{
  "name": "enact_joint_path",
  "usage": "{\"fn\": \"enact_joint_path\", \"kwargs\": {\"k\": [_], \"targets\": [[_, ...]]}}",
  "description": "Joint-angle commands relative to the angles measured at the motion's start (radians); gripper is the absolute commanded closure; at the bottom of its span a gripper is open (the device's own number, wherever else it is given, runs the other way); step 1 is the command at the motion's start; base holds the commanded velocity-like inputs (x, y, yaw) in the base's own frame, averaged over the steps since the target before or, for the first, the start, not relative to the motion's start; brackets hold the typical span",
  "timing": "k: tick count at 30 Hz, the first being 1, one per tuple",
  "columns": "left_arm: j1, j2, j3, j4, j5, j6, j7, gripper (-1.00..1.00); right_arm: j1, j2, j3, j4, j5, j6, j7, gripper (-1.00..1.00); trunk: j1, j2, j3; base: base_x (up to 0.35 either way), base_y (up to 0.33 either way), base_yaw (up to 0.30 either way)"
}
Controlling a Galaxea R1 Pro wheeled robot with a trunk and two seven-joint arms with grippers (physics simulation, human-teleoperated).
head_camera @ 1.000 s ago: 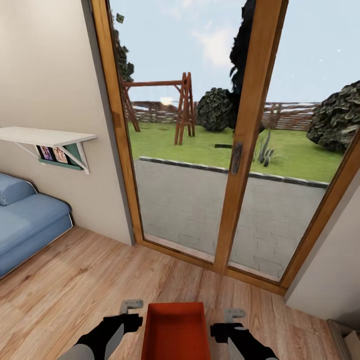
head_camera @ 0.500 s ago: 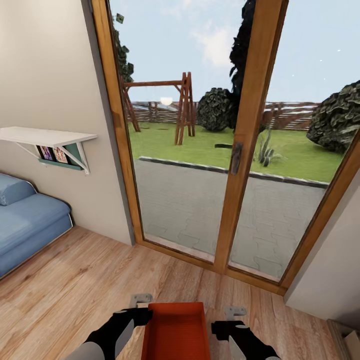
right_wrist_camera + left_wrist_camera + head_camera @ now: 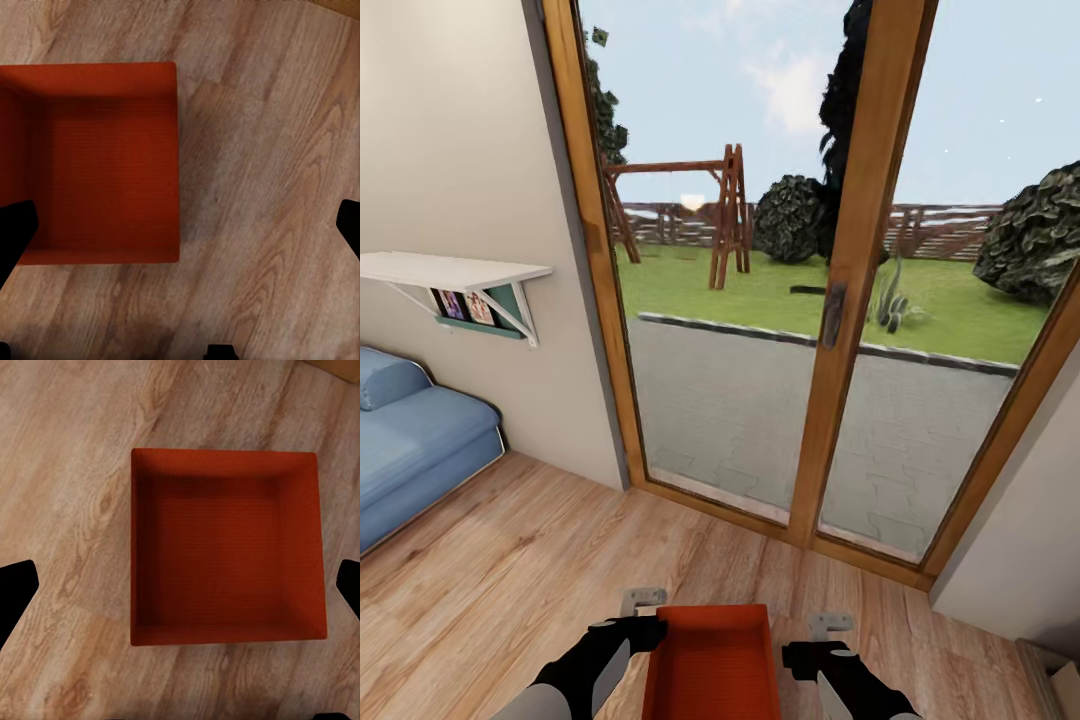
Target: Move the two storage containers from the living room to the garage. In the garage, place one container on the floor and stack the other container on top of it (either order is fine).
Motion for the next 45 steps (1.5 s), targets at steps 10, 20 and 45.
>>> {"fn": "enact_joint_path", "kwargs": {"k": [10, 20, 45], "targets": [[0.000, 0.000, 0.000, -0.002, 0.004, 0.006, 0.000, -1.00, 0.000, -0.001, -0.006, -0.003, 0.010, 0.004, -0.001, -1.00, 0.039, -0.072, -0.033, 0.000, 0.000, 0.000], [0.000, 0.000, -0.001, -0.004, 0.003, 0.007, -0.001, -1.00, 0.000, -0.002, -0.006, -0.004, 0.010, 0.002, -0.002, -1.00, 0.077, -0.142, -0.064, 0.000, 0.000, 0.000], [0.000, 0.000, -0.002, -0.004, 0.002, 0.007, -0.006, -1.00, 0.001, 0.001, -0.001, -0.052, 0.013, 0.005, 0.010, -1.00, 0.173, -0.317, -0.143, 0.000, 0.000, 0.000]]}}
